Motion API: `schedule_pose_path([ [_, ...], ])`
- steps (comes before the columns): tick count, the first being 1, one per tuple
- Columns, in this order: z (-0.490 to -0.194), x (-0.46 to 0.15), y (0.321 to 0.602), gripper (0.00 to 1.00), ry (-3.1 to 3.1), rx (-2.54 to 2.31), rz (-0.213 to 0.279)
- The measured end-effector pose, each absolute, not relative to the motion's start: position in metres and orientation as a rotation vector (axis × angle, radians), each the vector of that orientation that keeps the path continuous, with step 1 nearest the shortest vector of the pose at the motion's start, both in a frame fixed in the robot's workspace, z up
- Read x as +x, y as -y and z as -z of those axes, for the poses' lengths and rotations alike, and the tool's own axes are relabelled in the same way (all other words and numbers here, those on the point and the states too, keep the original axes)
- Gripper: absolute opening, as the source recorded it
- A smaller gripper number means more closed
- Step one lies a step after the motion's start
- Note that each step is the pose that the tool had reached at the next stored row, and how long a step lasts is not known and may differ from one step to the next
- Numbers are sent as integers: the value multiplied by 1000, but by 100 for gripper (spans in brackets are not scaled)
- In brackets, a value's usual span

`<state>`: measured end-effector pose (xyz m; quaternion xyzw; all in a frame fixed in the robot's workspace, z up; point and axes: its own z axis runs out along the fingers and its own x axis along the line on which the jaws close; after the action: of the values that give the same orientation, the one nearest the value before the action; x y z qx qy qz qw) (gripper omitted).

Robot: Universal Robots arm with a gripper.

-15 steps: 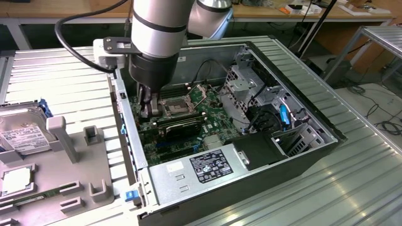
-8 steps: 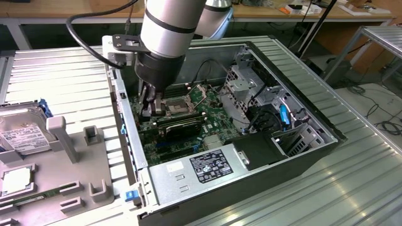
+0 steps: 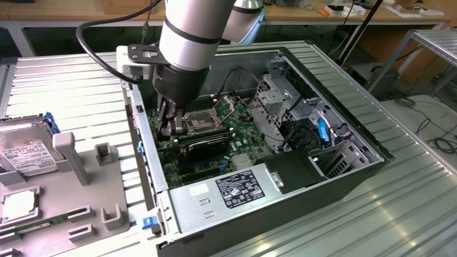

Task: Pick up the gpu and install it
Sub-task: 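Press down on the gpu until it lock into place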

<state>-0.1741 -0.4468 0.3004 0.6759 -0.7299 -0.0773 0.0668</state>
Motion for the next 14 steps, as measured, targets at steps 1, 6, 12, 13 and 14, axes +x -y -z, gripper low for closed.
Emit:
schedule_pose_path([
  [1, -300, -174, 447, 11, 2213, 2026, 236],
  [6, -300, -174, 447, 11, 2222, 2012, 241],
  [12, -299, -174, 447, 11, 2216, 2006, 237],
  [13, -299, -174, 447, 11, 2215, 2004, 235],
  [14, -299, -174, 447, 11, 2215, 2004, 235],
])
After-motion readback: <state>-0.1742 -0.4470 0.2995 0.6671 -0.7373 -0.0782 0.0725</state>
